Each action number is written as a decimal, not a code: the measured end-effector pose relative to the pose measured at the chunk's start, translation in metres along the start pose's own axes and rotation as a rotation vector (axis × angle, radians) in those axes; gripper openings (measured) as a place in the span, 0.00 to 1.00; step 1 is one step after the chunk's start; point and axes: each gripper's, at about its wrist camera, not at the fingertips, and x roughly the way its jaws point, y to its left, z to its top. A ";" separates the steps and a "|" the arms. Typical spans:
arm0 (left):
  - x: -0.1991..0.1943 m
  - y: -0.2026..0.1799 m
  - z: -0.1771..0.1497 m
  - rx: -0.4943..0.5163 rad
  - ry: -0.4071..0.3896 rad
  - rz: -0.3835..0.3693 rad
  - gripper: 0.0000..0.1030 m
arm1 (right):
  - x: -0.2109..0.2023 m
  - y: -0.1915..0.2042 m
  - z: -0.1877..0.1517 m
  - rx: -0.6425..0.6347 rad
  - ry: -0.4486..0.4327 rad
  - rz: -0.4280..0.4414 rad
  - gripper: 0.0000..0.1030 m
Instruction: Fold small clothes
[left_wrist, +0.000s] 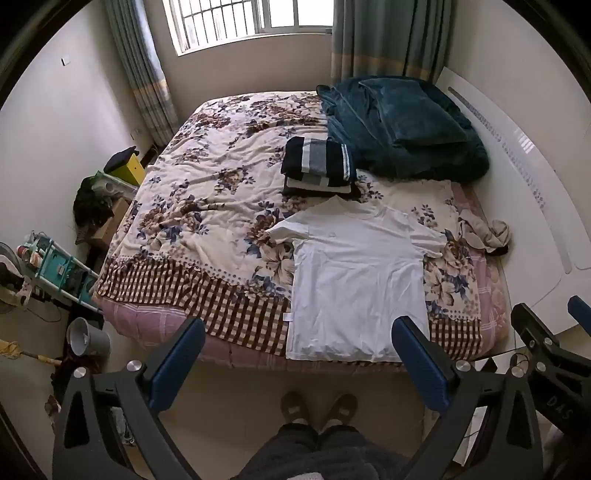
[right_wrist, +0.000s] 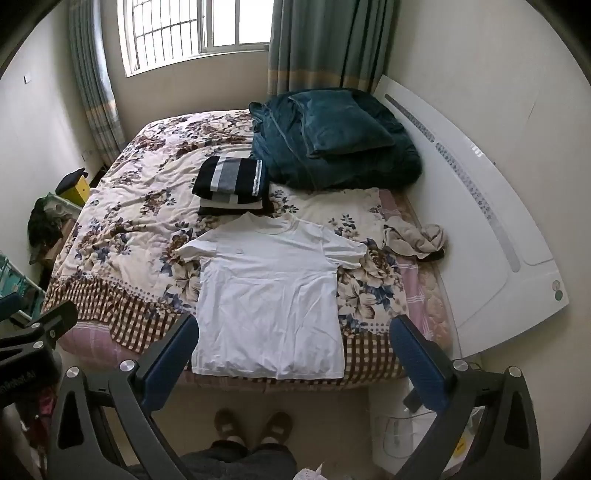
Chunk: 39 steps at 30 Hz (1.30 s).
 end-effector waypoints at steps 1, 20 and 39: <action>0.000 0.000 0.000 0.002 -0.004 0.005 1.00 | 0.000 0.000 0.000 0.001 -0.001 0.008 1.00; -0.008 0.002 0.019 0.003 -0.019 0.005 1.00 | -0.007 0.000 0.006 0.006 -0.015 0.010 1.00; -0.014 0.000 0.033 -0.002 -0.038 0.009 1.00 | -0.020 -0.012 0.032 0.006 -0.024 0.014 1.00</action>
